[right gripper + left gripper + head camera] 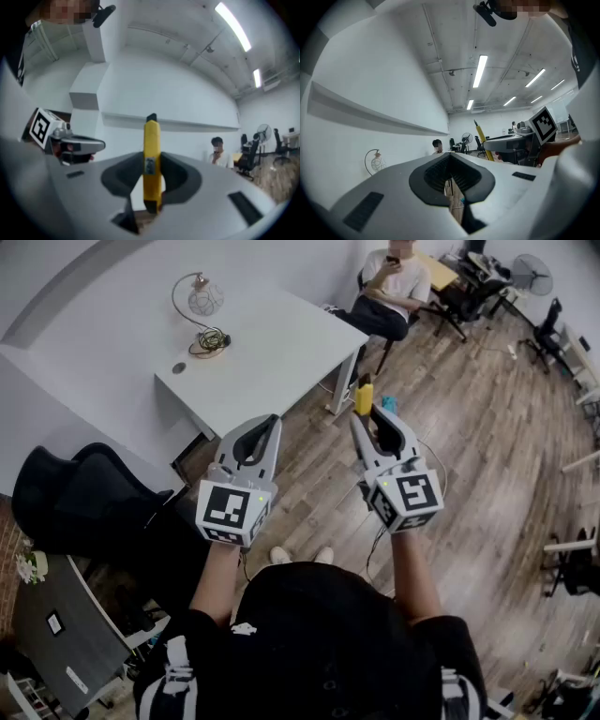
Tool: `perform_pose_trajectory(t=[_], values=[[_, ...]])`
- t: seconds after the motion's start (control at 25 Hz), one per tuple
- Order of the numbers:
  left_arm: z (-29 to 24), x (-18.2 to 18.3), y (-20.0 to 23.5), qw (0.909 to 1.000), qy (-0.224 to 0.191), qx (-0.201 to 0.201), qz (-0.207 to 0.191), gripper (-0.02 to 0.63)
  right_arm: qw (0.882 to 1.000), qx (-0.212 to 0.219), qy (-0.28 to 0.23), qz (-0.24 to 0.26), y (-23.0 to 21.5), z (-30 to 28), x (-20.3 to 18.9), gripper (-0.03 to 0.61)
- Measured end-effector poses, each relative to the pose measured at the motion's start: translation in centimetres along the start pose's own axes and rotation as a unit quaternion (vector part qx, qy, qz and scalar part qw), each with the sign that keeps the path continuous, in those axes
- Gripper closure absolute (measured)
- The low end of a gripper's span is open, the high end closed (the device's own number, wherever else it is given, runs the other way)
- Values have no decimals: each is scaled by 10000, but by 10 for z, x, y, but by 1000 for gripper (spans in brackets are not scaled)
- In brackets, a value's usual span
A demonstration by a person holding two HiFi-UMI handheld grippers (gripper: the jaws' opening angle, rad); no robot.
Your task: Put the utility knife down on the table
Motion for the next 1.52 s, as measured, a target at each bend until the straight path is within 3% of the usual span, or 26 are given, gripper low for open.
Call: perform_pose_trajectory(t=[0.28, 0.56, 0.84, 1.24, 1.52], values=[[-3, -1, -10, 10000, 22, -9, -10, 595, 10000, -2, -27, 1, -5, 7, -3, 442], [-5, 2, -32, 10000, 27, 27, 39, 595, 9997, 186, -20, -132, -15, 19, -5, 442], [-6, -6, -57, 9998, 89, 146, -44, 595, 9986, 534, 13, 51, -31, 34, -22, 442], [-16, -13, -85, 9997, 183, 135, -85, 595, 9982, 599, 74, 16, -51, 47, -32, 442], [-27, -17, -75, 9997, 170, 177, -84, 595, 9981, 615, 91, 32, -56, 33, -33, 442]])
Point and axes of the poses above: the fingertips, and each gripper's own axes: z backward along the fingers, y to its left, x out of its top, the point moved 2 cm from there along z, backward along the fingers, and after that the axes turned 13 degrees about x, right-handed, at the moved point
